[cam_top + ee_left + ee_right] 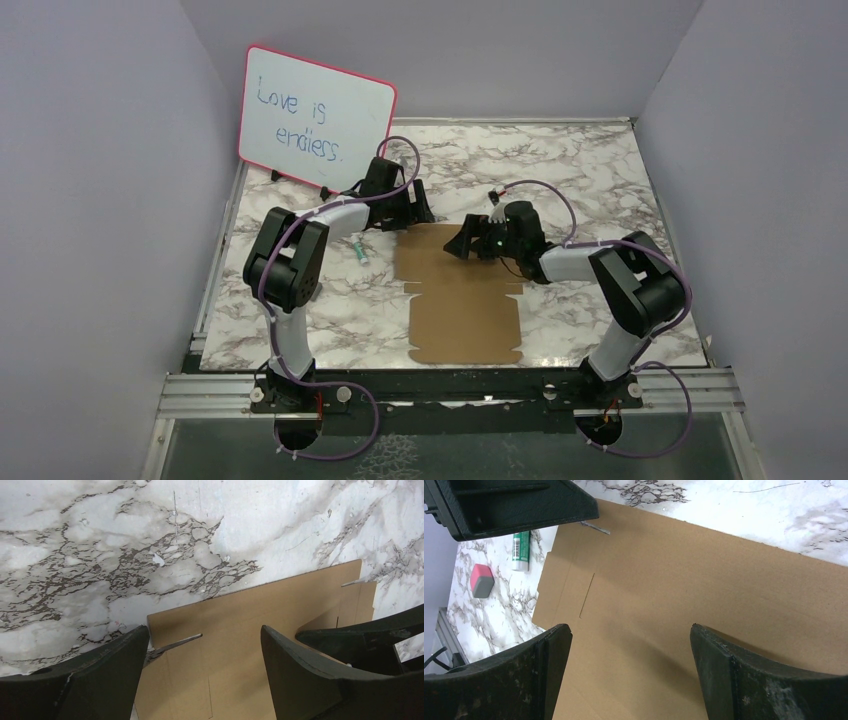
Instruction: Fold the paper box
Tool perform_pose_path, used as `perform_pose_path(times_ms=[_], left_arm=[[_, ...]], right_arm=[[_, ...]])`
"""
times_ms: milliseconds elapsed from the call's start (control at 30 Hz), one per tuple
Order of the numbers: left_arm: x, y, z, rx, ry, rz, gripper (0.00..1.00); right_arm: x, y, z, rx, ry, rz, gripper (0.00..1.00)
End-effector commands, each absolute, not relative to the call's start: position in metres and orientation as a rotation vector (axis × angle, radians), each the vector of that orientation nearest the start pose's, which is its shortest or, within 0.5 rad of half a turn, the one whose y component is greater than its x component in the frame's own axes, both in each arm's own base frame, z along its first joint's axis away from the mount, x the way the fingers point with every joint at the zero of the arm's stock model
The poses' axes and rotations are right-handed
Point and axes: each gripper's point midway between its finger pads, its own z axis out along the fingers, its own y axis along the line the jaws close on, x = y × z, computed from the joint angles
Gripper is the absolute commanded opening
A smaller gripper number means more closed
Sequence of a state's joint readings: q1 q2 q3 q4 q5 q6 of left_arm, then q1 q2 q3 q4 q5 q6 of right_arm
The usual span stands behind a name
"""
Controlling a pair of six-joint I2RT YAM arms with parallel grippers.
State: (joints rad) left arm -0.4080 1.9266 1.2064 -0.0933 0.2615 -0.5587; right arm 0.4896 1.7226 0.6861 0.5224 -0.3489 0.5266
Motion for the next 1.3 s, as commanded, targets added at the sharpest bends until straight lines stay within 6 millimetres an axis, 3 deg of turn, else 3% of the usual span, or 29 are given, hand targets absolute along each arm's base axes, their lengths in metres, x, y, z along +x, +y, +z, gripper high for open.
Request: perform_pose_path(times_ms=[0,233,433,500,667,933,1100,1267], left_arm=[[0.407,-0.239,0.035,-0.062,2.53,-0.665,0.84],[0.398,-0.257,0.045,-0.055,2.506,-0.83,0.83],[0.395,-0.267,0.072,-0.054,2.435,-0.935,0.82],[0.396,-0.261,0.081,-0.047,2.418,-0.895,0.82],[0.392,-0.226,0.09,-0.054,2.413,-0.695,0.83],[0.348,-0.201,0.063,-0.07,2.505,-0.647,0.8],[0.333,-0.205,0.049,-0.089,2.526,-0.74,0.72],[0.333,-0.217,0.045,-0.091,2.523,-0.833,0.59]], right_arm=[[0.323,0.267,0.03,-0.182,2.252,0.947,0.94],[0.322,0.27,0.031,-0.193,2.249,0.96,0.93],[0.325,0.271,0.035,-0.198,2.241,0.958,0.93],[0.328,0.272,0.04,-0.205,2.232,0.952,0.93],[0.339,0.273,0.064,-0.243,2.186,0.913,0.93],[0.34,0.266,0.087,-0.281,2.152,0.86,0.94],[0.338,0.265,0.09,-0.305,2.153,0.855,0.94],[0.341,0.263,0.092,-0.313,2.156,0.825,0.94]])
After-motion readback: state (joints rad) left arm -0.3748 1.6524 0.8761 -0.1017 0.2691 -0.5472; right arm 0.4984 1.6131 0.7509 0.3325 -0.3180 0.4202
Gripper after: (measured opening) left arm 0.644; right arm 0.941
